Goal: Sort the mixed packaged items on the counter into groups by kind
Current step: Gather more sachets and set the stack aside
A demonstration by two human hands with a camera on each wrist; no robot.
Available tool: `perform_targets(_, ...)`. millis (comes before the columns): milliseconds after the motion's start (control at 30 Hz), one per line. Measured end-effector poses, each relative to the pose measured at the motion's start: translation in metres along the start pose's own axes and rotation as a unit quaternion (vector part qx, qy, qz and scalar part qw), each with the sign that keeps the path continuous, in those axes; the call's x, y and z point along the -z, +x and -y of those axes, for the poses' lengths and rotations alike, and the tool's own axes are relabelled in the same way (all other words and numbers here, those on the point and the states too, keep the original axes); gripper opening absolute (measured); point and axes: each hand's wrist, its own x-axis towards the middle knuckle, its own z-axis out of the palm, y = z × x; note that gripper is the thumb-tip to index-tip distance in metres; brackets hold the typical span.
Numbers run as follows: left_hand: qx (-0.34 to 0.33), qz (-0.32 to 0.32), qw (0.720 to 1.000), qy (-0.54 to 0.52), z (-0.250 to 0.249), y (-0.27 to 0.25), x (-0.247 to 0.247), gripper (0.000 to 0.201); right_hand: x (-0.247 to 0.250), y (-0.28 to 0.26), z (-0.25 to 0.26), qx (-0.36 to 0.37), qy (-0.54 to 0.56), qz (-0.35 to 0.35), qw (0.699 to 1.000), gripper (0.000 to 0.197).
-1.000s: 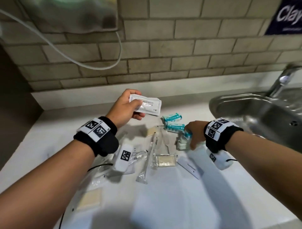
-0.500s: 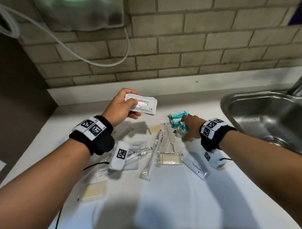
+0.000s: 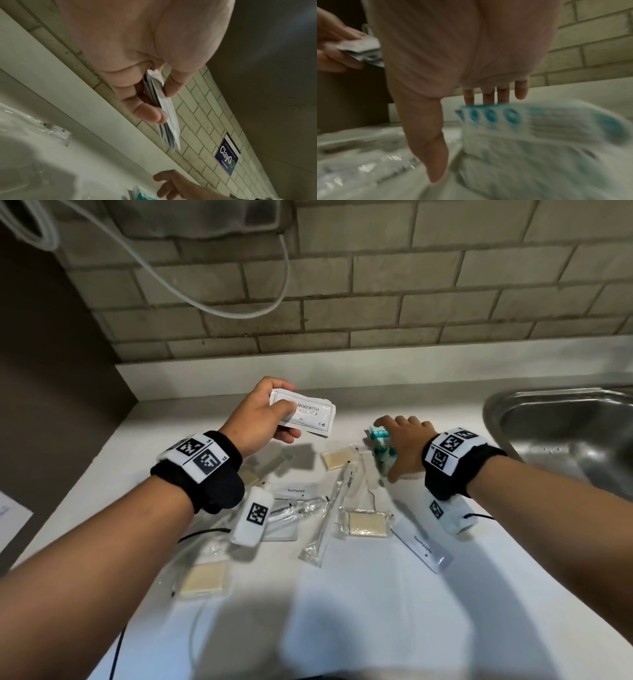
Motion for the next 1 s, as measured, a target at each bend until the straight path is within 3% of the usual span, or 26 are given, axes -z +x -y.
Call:
perform_targets(133, 0.0, -0.026, 1.0, -0.014, 0.002, -0.006, 0.012, 0.023, 0.021, -0.006, 0.049, 0.1, 0.045, -0.023, 0.994, 0.068)
perform_targets(267, -0.004, -0.041, 0.999, -0.015, 0.009, -0.017, 0.032, 0.032, 0.014, -0.029, 0.123, 0.254, 0.083, 0.069, 0.961, 0.024)
perform_targets(367, 0.0, -0.045, 0.999, -0.008, 0.017, -0.03, 0.048, 0.039, -0.014, -0.043, 0.167, 0.303, 0.073, 0.128, 0.942, 0.02)
perform_targets(533, 0.014, -0.051, 0.999, -0.01, 0.024, -0.051, 0.069, 0.034, -0.026, -0.038, 0.188, 0.294, -0.041, 0.084, 0.951, 0.052)
perform_targets(667, 0.028, -0.062, 0.997, -0.025, 0.029, -0.065, 0.084, 0.026, -0.025, -0.039, 0.191, 0.285, -0.026, 0.072, 0.955, 0.019)
perform_targets(767, 0.032, -0.062, 0.997, -0.03, 0.032, -0.072, 0.092, 0.024, -0.025, -0.035, 0.186, 0.265, 0.002, 0.051, 0.963, 0.03)
perform_targets(1000, 0.035, -0.06, 0.997, -0.026, 0.033, -0.081, 0.101, 0.021, -0.029, -0.028, 0.19, 0.23, 0.021, 0.072, 0.97, 0.017)
